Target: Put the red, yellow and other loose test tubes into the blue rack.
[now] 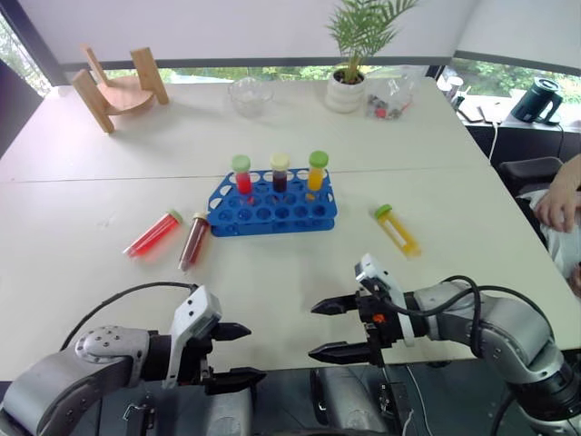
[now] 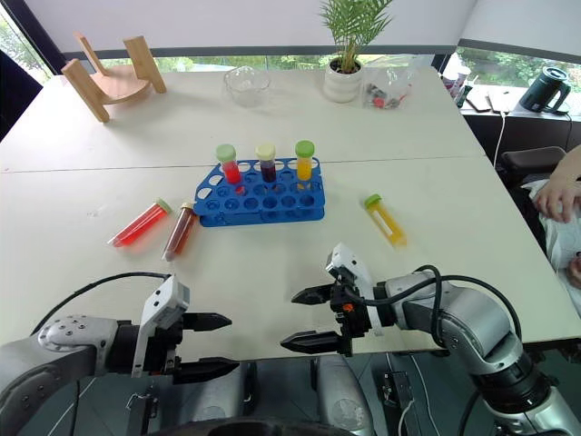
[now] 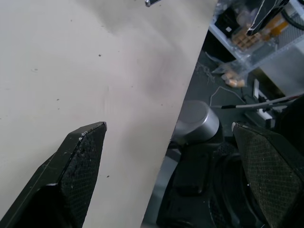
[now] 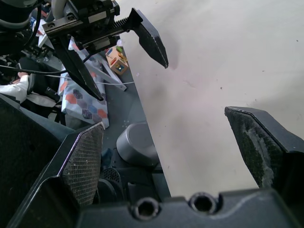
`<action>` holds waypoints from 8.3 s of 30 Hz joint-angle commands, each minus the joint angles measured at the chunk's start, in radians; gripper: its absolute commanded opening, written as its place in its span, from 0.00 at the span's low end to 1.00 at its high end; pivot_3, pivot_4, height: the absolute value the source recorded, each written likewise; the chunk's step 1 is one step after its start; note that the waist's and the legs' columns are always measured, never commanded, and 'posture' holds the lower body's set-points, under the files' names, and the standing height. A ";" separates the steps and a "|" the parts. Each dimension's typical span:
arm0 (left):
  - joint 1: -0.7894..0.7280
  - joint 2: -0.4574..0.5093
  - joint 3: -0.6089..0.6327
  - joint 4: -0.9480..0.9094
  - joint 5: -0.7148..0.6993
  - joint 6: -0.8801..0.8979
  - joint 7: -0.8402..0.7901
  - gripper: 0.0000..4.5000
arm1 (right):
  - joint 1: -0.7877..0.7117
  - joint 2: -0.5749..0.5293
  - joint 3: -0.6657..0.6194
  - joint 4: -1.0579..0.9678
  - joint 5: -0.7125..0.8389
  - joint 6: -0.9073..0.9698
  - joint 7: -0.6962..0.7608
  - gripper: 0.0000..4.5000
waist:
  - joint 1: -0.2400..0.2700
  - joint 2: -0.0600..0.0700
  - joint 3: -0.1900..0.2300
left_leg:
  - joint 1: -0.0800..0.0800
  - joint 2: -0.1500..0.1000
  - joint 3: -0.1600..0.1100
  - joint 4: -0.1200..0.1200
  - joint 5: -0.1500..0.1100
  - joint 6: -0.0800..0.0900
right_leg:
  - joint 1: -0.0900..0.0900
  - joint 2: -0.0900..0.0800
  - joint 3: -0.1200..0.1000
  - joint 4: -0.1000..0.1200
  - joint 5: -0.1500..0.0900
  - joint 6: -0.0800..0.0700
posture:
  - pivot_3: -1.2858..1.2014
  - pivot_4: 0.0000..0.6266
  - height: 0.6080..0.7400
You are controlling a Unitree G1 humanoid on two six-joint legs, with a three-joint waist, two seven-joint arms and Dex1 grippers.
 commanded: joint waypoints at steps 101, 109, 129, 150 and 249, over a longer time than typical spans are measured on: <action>-0.601 0.209 0.023 0.367 0.186 -0.099 -0.293 1.00 | -0.301 0.649 -0.190 0.504 -0.576 -0.755 -0.471 0.17 | -0.006 0.004 0.003 | -0.004 0.000 0.002 0.000 0.002 -0.003 | -0.014 0.001 0.001 0.019 0.000 0.002 | 0.52 0.24 1.00; -0.584 0.205 0.028 0.369 0.193 -0.101 -0.283 1.00 | -0.281 0.647 -0.164 0.511 -0.581 -0.774 -0.475 0.17 | -0.005 0.004 0.003 | -0.004 0.000 0.002 0.000 0.002 -0.003 | -0.014 0.001 0.001 0.019 0.000 0.002 | 0.52 0.24 1.00; -0.603 0.166 0.006 0.385 0.221 -0.109 -0.279 1.00 | -0.221 0.613 -0.135 0.529 -0.615 -0.880 -0.498 0.17 | -0.004 0.003 0.002 | -0.003 0.000 0.002 0.000 0.002 -0.003 | -0.013 0.001 0.001 0.019 0.000 0.002 | 0.52 0.24 1.00; -0.597 0.158 0.012 0.391 0.223 -0.108 -0.262 1.00 | -0.202 0.626 -0.097 0.512 -0.630 -0.902 -0.519 0.95 | -0.005 0.004 0.003 | -0.003 0.000 0.002 0.000 0.002 -0.003 | -0.013 0.001 0.001 0.019 0.000 0.002 | 0.52 0.24 1.00; -0.850 -0.624 -0.094 0.894 0.547 -0.772 0.049 0.19 | -0.276 0.014 -0.194 -0.024 0.081 -0.011 -0.195 1.00 | 0.028 0.001 0.002 | -0.002 -0.002 -0.002 0.015 -0.001 0.002 | 0.002 0.000 -0.002 0.015 0.002 0.010 | 0.52 0.24 1.00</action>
